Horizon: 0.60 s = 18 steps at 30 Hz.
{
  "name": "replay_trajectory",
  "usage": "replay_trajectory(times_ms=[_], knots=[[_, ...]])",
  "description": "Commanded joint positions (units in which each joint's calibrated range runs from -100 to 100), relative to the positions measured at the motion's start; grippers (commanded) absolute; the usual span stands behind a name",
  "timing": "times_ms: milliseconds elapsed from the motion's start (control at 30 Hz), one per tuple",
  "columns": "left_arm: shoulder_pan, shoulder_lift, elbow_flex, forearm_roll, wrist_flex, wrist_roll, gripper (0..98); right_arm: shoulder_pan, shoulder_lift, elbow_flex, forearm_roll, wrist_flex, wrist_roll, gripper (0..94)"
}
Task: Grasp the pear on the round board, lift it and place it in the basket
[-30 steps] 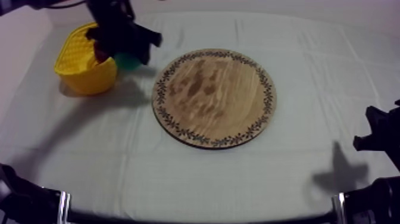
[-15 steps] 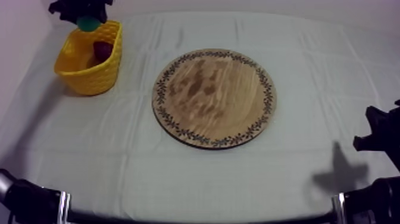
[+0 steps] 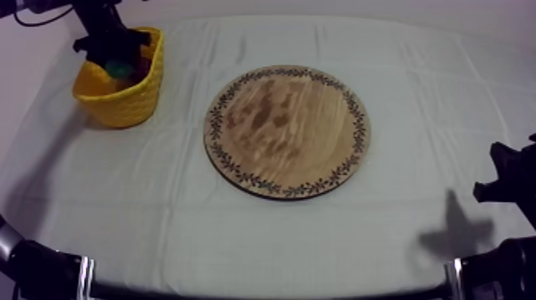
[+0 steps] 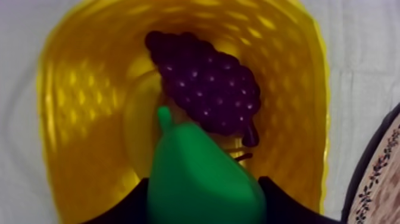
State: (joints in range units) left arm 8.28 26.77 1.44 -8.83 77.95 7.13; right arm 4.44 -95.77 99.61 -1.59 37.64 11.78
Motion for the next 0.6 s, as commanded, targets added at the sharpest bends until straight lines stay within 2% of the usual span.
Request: replay_trajectory(times_ms=[0,233,400,467,567], knots=[[0.04,1.03,-0.42,-0.01,0.02,0.08,38.8,0.01,0.01,0.05,0.0,0.02,0.01,0.5],[-0.06,3.1,-1.87,-0.2,-0.61,0.41,39.1,0.01,0.01,0.05,0.0,0.02,0.01,0.5],[-0.07,3.59,-2.6,-0.39,-0.87,0.95,43.9,0.01,0.01,0.05,0.0,0.02,0.01,0.5],[-0.01,3.64,-2.75,-0.67,-0.95,1.48,50.9,0.01,0.01,0.05,0.0,0.02,0.01,0.5],[0.26,3.4,-2.84,-1.44,-1.43,2.59,70.3,0.01,0.01,0.05,0.0,0.02,0.01,0.5]])
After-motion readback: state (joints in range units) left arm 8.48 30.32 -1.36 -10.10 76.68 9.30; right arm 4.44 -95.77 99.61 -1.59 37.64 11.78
